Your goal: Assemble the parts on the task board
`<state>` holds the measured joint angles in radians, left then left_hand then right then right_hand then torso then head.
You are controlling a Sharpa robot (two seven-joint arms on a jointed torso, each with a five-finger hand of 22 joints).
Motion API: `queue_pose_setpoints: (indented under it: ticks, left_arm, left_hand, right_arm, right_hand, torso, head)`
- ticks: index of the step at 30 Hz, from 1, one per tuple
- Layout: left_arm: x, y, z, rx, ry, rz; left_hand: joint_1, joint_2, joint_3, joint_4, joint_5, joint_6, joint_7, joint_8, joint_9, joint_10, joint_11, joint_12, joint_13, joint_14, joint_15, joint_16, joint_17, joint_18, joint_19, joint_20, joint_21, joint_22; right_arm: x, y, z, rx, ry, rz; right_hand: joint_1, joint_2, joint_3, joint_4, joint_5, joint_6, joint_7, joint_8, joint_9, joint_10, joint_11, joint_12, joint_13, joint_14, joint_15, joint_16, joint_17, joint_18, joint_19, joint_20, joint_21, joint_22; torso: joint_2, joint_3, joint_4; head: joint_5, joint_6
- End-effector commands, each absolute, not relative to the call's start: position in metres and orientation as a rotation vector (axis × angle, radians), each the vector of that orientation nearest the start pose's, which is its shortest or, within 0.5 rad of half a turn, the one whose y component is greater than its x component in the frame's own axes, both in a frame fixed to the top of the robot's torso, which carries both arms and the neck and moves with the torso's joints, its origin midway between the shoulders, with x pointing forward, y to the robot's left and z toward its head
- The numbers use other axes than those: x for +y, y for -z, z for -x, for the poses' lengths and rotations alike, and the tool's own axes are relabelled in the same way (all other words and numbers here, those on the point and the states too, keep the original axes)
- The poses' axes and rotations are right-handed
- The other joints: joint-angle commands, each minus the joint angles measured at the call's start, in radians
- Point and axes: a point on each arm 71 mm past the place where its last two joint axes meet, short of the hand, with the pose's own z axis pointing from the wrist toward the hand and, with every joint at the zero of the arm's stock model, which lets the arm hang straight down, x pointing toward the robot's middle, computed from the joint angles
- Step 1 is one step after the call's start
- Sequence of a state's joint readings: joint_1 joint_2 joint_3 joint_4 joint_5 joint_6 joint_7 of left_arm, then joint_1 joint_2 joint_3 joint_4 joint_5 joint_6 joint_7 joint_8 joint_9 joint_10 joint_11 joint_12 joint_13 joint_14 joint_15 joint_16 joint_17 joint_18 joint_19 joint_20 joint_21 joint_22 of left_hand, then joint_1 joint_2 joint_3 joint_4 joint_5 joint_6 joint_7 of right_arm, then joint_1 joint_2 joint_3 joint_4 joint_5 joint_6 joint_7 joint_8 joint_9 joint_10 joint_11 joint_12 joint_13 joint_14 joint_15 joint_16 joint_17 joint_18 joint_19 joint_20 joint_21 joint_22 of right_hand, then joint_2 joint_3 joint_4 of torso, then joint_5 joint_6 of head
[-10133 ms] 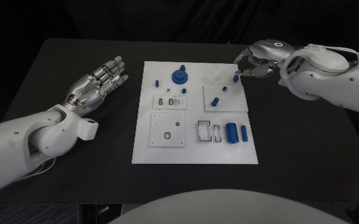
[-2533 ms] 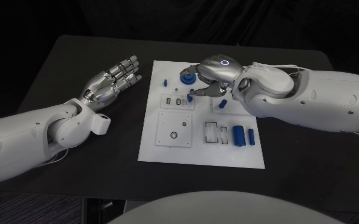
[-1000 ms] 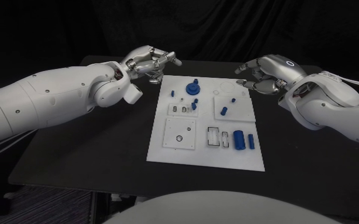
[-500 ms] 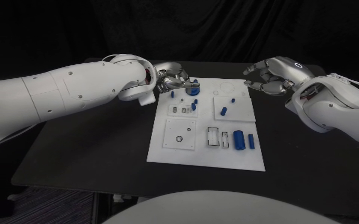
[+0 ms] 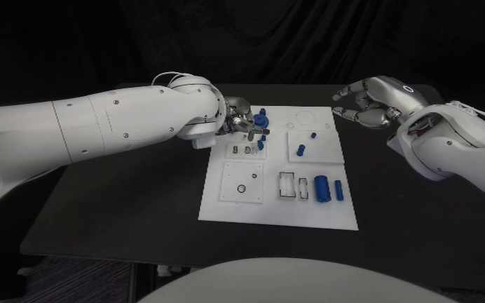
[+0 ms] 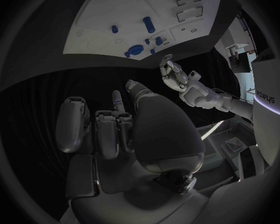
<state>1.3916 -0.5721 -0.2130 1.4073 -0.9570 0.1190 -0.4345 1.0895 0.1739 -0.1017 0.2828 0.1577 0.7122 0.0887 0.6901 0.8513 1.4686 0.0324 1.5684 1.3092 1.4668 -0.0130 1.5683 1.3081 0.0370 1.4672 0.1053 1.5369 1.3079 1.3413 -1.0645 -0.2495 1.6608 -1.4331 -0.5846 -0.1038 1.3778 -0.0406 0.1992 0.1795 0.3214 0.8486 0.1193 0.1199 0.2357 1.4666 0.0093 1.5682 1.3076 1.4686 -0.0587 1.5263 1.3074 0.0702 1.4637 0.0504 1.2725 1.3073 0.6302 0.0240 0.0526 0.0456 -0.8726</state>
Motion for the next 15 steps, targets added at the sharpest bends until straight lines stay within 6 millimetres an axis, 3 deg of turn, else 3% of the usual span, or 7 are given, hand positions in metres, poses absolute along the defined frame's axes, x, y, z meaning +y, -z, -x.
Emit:
queue_pose_setpoints:
  ticks: [1, 5, 7, 15]
  left_arm:
    - [0.1149, 0.1966, -0.4989, 2.326, 0.460, 0.013]
    - [0.1135, 0.1966, -0.5004, 2.317, 0.444, 0.030]
    - [0.1123, 0.1967, -0.5011, 2.314, 0.441, 0.034]
    - [0.1063, 0.1975, -0.5035, 2.306, 0.438, 0.038]
  left_hand:
    - [0.013, 0.002, -0.001, -0.001, 0.005, 0.016, -0.004, -0.008, 0.011, 0.102, -0.011, 0.002, 0.262, 0.104, -0.009, 0.003, 0.263, -0.007, 0.001, -0.012, -0.007, 0.156]
    - [0.025, 0.006, 0.007, -0.004, -0.002, 0.041, -0.012, -0.021, 0.026, 0.102, -0.019, 0.002, 0.262, 0.104, -0.016, 0.003, 0.263, -0.006, 0.002, -0.019, -0.009, 0.154]
    - [0.026, 0.006, 0.008, -0.004, 0.003, 0.044, -0.013, -0.028, 0.027, 0.102, -0.020, 0.002, 0.262, 0.104, -0.018, 0.003, 0.263, -0.006, 0.003, -0.021, -0.009, 0.154]
    - [0.035, 0.009, 0.019, -0.005, 0.030, 0.055, -0.015, -0.074, 0.031, 0.102, -0.023, 0.002, 0.262, 0.104, -0.022, 0.003, 0.263, -0.006, 0.002, -0.027, -0.013, 0.152]
  right_arm:
    - [-0.2749, 0.1674, -0.4523, 1.472, -0.550, 0.046]
    - [-0.2749, 0.1692, -0.4522, 1.470, -0.553, 0.045]
    - [-0.2755, 0.1703, -0.4521, 1.470, -0.552, 0.044]
    - [-0.2760, 0.1729, -0.4526, 1.466, -0.552, 0.043]
  right_hand:
    - [0.004, 0.005, 0.007, 0.000, 0.007, 0.008, -0.002, -0.004, -0.001, 0.104, 0.008, 0.003, 0.263, 0.088, 0.007, 0.003, 0.200, -0.009, 0.004, 0.005, 0.004, 0.183]
    - [0.003, 0.006, 0.008, 0.001, 0.012, 0.009, -0.002, -0.004, -0.002, 0.104, 0.008, 0.003, 0.263, 0.088, 0.008, 0.004, 0.200, -0.009, 0.004, 0.006, 0.005, 0.183]
    - [0.003, 0.006, 0.009, 0.001, 0.014, 0.009, -0.002, -0.005, -0.002, 0.104, 0.008, 0.003, 0.263, 0.089, 0.008, 0.004, 0.201, -0.009, 0.004, 0.006, 0.005, 0.183]
    - [0.003, 0.007, 0.011, 0.000, 0.021, 0.012, -0.001, -0.005, -0.002, 0.104, 0.009, 0.003, 0.263, 0.088, 0.009, 0.003, 0.200, -0.009, 0.005, 0.007, 0.006, 0.183]
  torso:
    - [-0.002, 0.0109, -0.0124]
    - [-0.002, 0.0150, -0.0194]
    - [-0.002, 0.0201, -0.0271]
    - [-0.005, 0.0313, -0.0351]
  head:
    - [0.004, 0.000]
    - [-0.005, 0.000]
    - [0.001, 0.000]
    - [-0.005, 0.000]
